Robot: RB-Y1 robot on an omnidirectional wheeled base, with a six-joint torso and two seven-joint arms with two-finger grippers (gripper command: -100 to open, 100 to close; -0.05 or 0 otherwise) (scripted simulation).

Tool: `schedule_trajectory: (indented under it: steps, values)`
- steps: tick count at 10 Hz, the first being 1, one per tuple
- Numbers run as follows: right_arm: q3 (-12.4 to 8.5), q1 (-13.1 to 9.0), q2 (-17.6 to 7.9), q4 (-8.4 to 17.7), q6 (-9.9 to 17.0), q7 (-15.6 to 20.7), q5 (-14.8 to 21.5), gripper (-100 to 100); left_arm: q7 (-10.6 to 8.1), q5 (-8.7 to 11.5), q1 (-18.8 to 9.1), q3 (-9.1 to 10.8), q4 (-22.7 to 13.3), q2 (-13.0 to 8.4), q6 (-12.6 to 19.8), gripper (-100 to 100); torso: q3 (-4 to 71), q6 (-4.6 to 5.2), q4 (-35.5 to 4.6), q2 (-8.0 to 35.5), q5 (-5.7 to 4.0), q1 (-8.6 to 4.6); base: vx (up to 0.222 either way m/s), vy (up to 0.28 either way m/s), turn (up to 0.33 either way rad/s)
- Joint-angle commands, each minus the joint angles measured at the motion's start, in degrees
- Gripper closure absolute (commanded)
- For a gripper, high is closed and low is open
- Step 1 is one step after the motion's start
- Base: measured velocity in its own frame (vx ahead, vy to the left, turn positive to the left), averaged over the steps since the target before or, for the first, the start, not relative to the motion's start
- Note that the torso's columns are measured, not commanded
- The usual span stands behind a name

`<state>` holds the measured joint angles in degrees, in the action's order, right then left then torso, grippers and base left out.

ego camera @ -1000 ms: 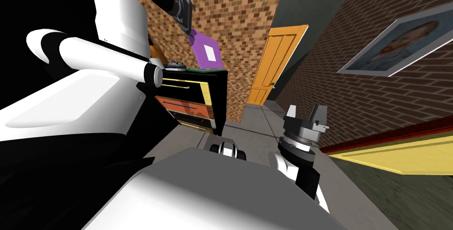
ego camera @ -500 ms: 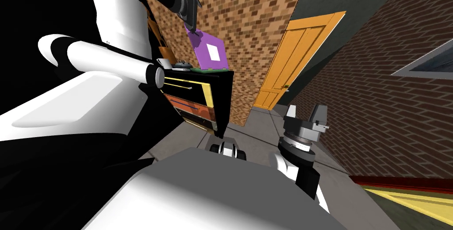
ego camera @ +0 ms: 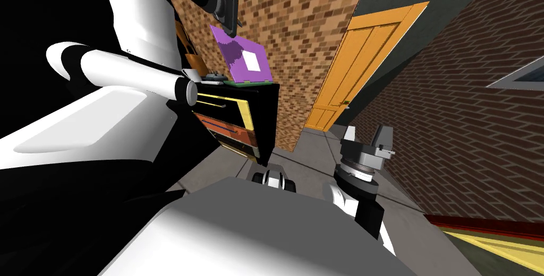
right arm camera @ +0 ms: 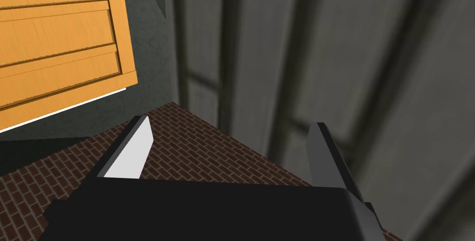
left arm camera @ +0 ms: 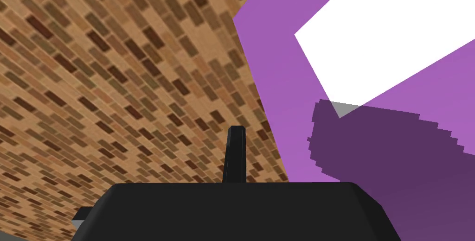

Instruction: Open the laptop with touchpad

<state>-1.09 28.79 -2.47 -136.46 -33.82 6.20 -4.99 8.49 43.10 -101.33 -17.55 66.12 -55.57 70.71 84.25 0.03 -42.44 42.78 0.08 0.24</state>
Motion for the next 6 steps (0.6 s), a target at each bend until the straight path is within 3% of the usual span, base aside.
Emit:
schedule_trajectory:
  steps: [1, 5, 6]
  values:
    - [-0.01, 0.00, 0.00, 0.00, 0.00, 0.00, 0.00, 0, -0.55, -3.56, -0.41, -1.34, -2.77, -0.40, -0.99, 100, 0.06, -0.06, 0.01, -0.11, 0.00, 0.00, -0.163, 0.100, -0.304]
    - [-0.01, 0.01, 0.00, 0.00, 0.00, 0.00, 0.00, 0, -1.16, -9.05, -1.24, -3.40, -7.40, -1.17, -2.46, 100, 0.39, -0.04, 0.19, -0.61, -0.09, -0.26, -0.166, 0.068, -0.334]
    - [-0.01, 0.01, 0.00, 0.00, 0.00, 0.00, 0.00, 0, -1.16, -9.05, -1.24, -3.40, -7.40, -1.17, -2.46, 100, 0.39, -0.02, 0.21, -0.60, -0.10, -0.32, -0.119, 0.036, -0.088]
